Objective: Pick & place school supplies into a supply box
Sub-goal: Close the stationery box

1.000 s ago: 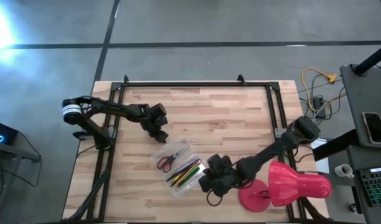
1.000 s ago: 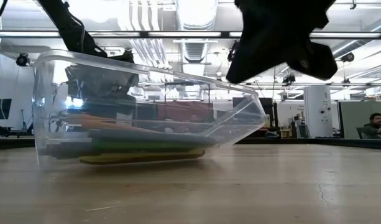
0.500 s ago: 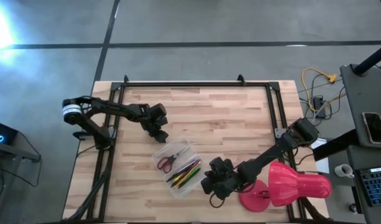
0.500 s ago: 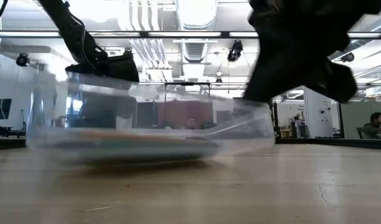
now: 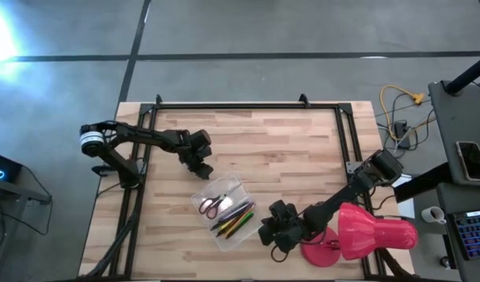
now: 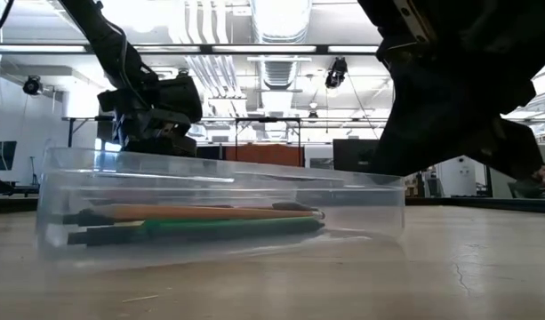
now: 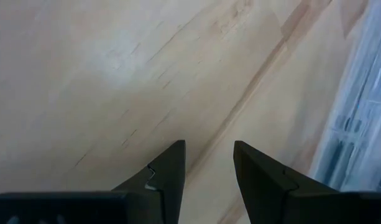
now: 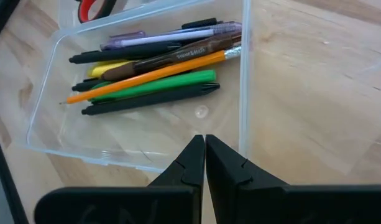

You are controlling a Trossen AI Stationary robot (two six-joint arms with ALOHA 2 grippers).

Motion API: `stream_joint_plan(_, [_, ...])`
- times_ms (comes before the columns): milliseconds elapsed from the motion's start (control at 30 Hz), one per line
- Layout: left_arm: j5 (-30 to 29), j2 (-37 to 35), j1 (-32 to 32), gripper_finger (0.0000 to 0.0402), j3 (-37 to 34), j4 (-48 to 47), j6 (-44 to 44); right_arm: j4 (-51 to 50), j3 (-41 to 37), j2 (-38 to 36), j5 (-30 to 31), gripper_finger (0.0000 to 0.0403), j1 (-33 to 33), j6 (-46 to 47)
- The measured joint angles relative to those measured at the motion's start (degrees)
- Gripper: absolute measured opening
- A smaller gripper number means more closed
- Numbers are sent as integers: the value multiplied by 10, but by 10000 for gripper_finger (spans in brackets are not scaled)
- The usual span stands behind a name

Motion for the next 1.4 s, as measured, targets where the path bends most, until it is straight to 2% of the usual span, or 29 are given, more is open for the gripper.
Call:
stream_joint_plan(367, [17,0,-37,121,-5,6,-41,40,-23,-1,1,8,0,-1])
stream_joint_plan(667, [46,23,-102,121,-4,74,-96,42,-24,-1,-4,8,0,-14])
stream_joint_plan(833, [55,25,-112,121,10,82,-107,41,-25,0,-6,8,0,-15])
stream_joint_plan(1167, [91,22,-116,121,89,82,-116,42,-26,0,-5,8,0,-18])
stream_joint_plan(1400, [93,22,-144,121,163,80,-115,43,-30,0,-3,8,0,-19])
